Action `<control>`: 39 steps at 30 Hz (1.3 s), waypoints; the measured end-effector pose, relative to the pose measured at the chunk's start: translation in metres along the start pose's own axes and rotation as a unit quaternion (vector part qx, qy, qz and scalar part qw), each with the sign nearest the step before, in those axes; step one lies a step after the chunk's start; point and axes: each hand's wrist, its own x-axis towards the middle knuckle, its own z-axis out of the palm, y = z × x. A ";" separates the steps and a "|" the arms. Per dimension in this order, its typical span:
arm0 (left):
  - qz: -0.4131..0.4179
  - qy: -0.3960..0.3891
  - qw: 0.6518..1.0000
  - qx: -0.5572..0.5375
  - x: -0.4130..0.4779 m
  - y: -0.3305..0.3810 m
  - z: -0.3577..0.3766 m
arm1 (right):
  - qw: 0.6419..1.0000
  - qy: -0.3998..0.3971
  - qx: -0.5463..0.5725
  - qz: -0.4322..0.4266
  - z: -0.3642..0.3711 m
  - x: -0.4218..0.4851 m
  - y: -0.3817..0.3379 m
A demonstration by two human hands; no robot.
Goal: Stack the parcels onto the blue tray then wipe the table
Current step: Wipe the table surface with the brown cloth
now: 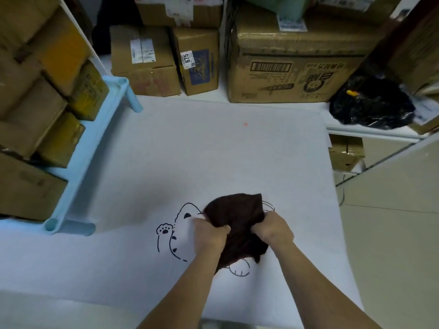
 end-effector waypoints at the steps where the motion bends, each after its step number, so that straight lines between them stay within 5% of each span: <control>1: -0.009 -0.034 0.999 0.009 0.000 -0.003 0.002 | 1.000 -0.015 -0.002 0.009 -0.003 -0.002 0.004; 5: 0.001 -0.096 0.995 0.006 0.007 0.002 -0.020 | 0.989 -0.044 0.141 -0.024 -0.019 -0.005 0.005; 11: 0.200 -0.081 0.970 -0.109 -0.006 0.057 -0.095 | 0.887 -0.062 0.441 -0.123 -0.047 -0.027 -0.046; 14: 0.220 -0.035 0.964 -0.144 -0.012 0.072 -0.116 | 0.855 -0.039 0.493 -0.157 -0.058 -0.034 -0.067; 17: 0.183 0.022 0.982 -0.030 0.004 0.050 -0.112 | 0.896 0.006 0.420 -0.143 -0.043 -0.027 -0.064; 22: 0.058 0.053 0.989 0.123 0.004 -0.001 -0.076 | 0.990 0.035 0.105 -0.083 0.001 -0.009 -0.029; 26: 0.166 0.144 0.951 0.216 -0.004 -0.005 -0.068 | 0.995 0.093 0.015 -0.044 0.009 -0.009 -0.030; 29: 0.279 0.110 0.896 0.328 -0.001 -0.007 -0.067 | 0.991 0.126 -0.011 -0.039 0.007 -0.011 -0.035; 33: 0.225 0.064 0.926 0.297 0.003 -0.005 -0.067 | 0.998 0.070 -0.003 -0.005 0.003 -0.002 -0.044; 36: 0.138 0.113 0.952 0.250 0.008 0.001 -0.071 | 0.998 0.010 0.002 -0.057 0.004 0.007 -0.050; 39: 0.056 0.065 0.985 0.150 0.015 0.003 -0.080 | 0.993 -0.014 -0.027 -0.116 -0.001 0.013 -0.054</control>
